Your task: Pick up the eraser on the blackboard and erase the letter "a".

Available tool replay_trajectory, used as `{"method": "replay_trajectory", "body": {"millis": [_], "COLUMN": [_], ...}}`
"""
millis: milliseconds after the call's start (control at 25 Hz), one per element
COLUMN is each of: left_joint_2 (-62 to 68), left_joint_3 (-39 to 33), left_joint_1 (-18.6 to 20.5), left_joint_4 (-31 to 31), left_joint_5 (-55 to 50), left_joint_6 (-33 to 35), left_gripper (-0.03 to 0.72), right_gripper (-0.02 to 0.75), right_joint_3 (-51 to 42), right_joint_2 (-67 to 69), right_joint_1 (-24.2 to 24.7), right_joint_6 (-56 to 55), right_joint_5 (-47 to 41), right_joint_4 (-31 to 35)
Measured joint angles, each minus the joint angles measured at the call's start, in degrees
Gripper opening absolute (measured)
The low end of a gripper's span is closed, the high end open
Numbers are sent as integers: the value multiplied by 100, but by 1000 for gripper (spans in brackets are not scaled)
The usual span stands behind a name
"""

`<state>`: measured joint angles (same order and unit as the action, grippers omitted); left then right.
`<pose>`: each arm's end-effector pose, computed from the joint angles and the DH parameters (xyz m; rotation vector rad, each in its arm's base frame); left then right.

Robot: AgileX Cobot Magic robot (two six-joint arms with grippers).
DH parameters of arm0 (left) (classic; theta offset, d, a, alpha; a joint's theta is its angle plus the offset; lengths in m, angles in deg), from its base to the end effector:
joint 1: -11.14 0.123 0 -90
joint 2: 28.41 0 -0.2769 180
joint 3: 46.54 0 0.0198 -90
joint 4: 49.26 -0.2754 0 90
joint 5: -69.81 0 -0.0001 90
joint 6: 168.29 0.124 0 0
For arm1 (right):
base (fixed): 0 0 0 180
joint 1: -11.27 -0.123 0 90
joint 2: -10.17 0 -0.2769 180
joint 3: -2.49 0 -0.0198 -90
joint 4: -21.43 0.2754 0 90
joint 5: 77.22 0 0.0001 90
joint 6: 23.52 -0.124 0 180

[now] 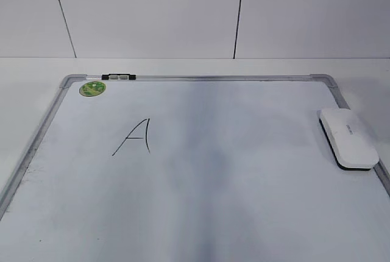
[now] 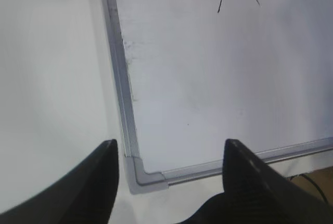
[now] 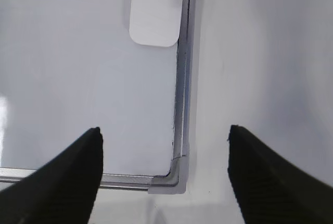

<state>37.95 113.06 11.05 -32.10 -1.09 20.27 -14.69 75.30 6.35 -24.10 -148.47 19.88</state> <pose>0.2095 -0.0349 0.3025 0.1470 2.7055 -0.3720 0.2084 0.0148 0.3197 -0.1050 2.6773 -0.0068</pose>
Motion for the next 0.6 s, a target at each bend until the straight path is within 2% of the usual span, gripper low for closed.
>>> {"method": "replay_trajectory", "body": {"millis": [240, 600], "left_joint_2": [-1054, -2087], "left_joint_3": [-804, -1207], "left_joint_1": [0, 0], "left_joint_4": [-22, -92], "left_joint_5": [-13, -32], "left_joint_6": [-12, -12], "left_gripper": [489, 486], "right_gripper": [593, 593], "right_joint_3": [-585, -1461], "right_joint_2": [-851, -1930], "right_joint_1": [0, 0], "right_joint_6": [-11, -57], "right_joint_5": [-12, -34], "right_joint_4": [155, 267]}}
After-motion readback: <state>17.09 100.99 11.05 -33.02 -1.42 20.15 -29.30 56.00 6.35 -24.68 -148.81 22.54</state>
